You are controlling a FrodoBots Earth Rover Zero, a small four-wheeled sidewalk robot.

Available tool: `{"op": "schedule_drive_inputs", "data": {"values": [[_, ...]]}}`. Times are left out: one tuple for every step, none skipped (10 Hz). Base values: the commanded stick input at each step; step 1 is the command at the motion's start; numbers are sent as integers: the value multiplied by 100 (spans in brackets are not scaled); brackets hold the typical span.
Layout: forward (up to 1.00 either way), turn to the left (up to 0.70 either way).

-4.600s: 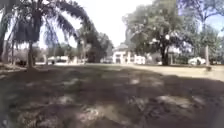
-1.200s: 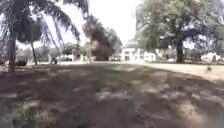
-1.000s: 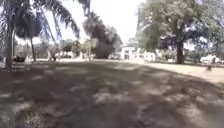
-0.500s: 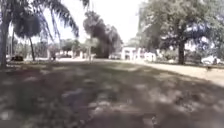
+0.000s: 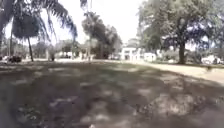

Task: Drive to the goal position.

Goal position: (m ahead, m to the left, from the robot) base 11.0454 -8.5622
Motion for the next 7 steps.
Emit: {"op": "schedule_drive_inputs", "data": {"values": [[70, 0], [70, 0], [70, 0], [70, 0], [70, 0], [70, 0], [70, 0]]}}
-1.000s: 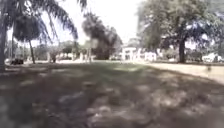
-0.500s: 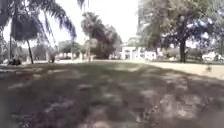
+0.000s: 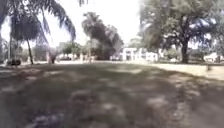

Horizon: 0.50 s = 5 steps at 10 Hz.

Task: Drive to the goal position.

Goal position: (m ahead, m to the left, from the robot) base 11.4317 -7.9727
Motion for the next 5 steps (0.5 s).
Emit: {"op": "schedule_drive_inputs", "data": {"values": [[70, 0], [70, 0], [70, 0], [70, 0], [70, 0]]}}
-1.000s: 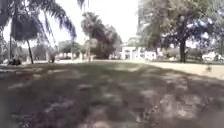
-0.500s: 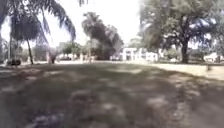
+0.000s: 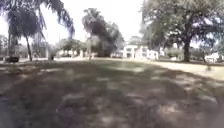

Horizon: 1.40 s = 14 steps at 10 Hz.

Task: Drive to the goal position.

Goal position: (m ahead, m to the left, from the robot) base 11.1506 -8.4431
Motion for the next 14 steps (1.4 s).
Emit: {"op": "schedule_drive_inputs", "data": {"values": [[70, 0], [70, 0], [70, 0], [70, 0], [70, 0], [70, 0], [70, 0], [70, 0], [70, 0], [70, 0], [70, 0], [70, 0], [70, 0], [70, 0]]}}
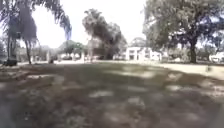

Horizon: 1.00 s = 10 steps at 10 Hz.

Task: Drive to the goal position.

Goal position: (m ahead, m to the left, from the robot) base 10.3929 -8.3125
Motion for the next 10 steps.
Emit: {"op": "schedule_drive_inputs", "data": {"values": [[70, 0], [70, 0], [70, 0], [70, 0], [70, 0], [70, 0], [70, 0], [70, 0], [70, 0], [70, 0]]}}
